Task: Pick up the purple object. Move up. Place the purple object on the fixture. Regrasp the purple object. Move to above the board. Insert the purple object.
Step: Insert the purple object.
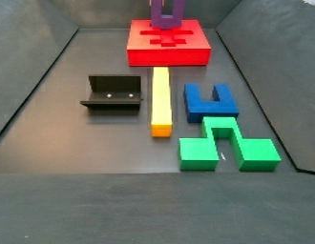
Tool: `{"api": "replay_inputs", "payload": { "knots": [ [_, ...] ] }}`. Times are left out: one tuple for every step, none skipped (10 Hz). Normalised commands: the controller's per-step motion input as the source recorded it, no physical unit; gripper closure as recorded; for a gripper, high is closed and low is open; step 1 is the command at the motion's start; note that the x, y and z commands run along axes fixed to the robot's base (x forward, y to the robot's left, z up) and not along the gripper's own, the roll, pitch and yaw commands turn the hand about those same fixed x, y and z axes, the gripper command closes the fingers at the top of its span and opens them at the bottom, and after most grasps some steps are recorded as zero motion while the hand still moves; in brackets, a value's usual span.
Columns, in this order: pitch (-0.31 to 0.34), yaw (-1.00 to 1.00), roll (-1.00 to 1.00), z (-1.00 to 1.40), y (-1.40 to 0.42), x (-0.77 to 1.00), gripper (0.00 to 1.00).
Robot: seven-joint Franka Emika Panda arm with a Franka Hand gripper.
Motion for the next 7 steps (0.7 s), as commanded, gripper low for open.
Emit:
{"api": "replay_inputs", "payload": {
  "knots": [
    [-0.107,0.00,0.00,-0.32,-0.01,0.00,1.00],
    [-0.114,0.00,0.05,-0.50,0.00,0.00,1.00],
    [-0.107,0.00,0.11,-0.63,-0.01,0.00,1.00],
    [-0.076,0.00,0.16,-0.68,-0.01,0.00,1.00],
    [-0.049,0.00,0.18,-0.69,-0.03,0.00,1.00],
    [0.016,-0.03,0.07,0.00,0.00,0.02,1.00],
    [0.000,0.00,0.00,0.00,0.00,0.00,1.00]
  ]
}}
